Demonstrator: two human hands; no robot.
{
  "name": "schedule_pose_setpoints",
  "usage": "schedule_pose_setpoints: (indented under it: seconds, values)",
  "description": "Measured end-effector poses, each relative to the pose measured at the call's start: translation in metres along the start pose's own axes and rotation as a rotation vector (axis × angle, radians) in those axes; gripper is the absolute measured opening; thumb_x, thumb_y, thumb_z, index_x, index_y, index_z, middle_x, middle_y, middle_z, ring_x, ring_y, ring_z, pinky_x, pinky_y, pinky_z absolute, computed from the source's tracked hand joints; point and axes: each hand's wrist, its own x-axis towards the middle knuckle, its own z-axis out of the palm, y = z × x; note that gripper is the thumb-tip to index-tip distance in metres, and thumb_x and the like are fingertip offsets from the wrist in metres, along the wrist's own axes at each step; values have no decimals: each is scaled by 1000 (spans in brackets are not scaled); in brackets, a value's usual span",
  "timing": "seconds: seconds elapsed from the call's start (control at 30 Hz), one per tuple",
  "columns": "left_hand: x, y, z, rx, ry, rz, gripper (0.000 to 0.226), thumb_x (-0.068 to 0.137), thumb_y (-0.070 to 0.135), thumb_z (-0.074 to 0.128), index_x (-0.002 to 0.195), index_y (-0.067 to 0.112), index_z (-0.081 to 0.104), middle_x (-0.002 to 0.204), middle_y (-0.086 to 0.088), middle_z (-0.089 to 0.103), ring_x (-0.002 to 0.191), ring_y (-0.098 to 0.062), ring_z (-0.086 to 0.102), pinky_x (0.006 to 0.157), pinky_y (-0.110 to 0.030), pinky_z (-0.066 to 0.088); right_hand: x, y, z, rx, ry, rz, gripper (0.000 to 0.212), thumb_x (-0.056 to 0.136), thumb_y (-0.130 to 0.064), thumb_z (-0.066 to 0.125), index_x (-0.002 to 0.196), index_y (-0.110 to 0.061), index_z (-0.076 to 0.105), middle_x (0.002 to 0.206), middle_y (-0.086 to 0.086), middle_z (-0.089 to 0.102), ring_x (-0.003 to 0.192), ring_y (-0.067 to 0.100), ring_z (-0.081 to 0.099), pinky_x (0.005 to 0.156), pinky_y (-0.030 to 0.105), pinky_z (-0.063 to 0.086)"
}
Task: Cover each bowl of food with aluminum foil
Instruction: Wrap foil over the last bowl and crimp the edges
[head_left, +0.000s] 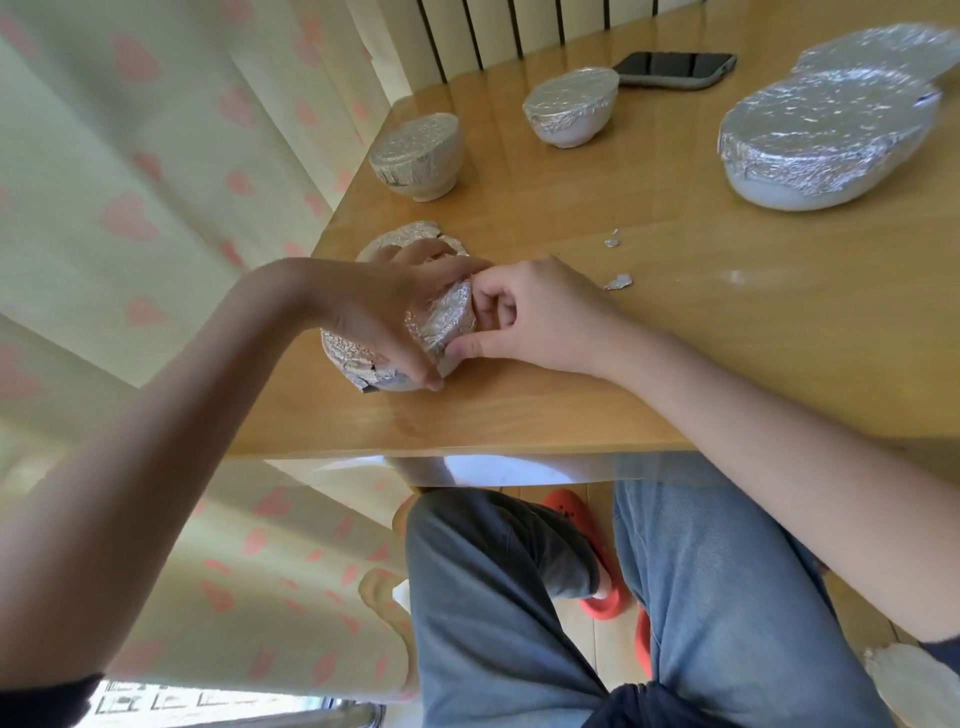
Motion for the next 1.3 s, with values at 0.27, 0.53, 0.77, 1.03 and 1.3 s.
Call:
schedule_pose_setpoints:
  seconds: [0.27, 0.53, 0.77, 1.03, 1.3]
  values:
    - [0, -3, 4, -55, 32, -12, 122, 34, 70, 63, 141, 60, 7, 146, 30, 5, 143, -11, 1, 116, -50, 17, 33, -5, -25, 46, -309, 114, 50, 54, -54, 84, 53, -8, 65, 38, 0, 48, 37, 15, 36, 38, 20, 28]
    - [1, -2, 5, -40, 17, 1, 125, 54, 57, 83, 135, 67, -12, 150, 30, -7, 145, -9, -7, 117, -49, 15, 14, 2, -15, 94, -161, 63, 49, 58, -53, 82, 53, -18, 48, 44, -11, 46, 43, 4, 38, 46, 22, 31]
    - [4, -10, 0, -161, -76, 2, 117, 41, 89, 60, 128, 75, -18, 155, 23, -28, 143, -11, -29, 117, -60, -1, -15, -12, 2, 385, 84, 251, 51, 78, -62, 63, 77, -12, 55, 42, -7, 49, 32, 9, 46, 35, 20, 34]
    - [3, -14, -1, -164, -104, 36, 110, 50, 74, 61, 131, 74, -14, 157, 14, -29, 143, -13, -30, 116, -61, -6, -11, -12, -3, 593, -170, 455, 40, 78, -49, 72, 95, -15, 60, 65, -5, 65, 51, 16, 59, 42, 24, 36]
    - [2, -12, -2, -176, -107, 22, 112, 49, 72, 61, 133, 73, -13, 156, 16, -29, 143, -12, -31, 117, -59, -7, -10, -15, -4, 578, -236, 456, 31, 83, -41, 69, 96, -13, 64, 65, -7, 67, 54, 11, 61, 43, 22, 38]
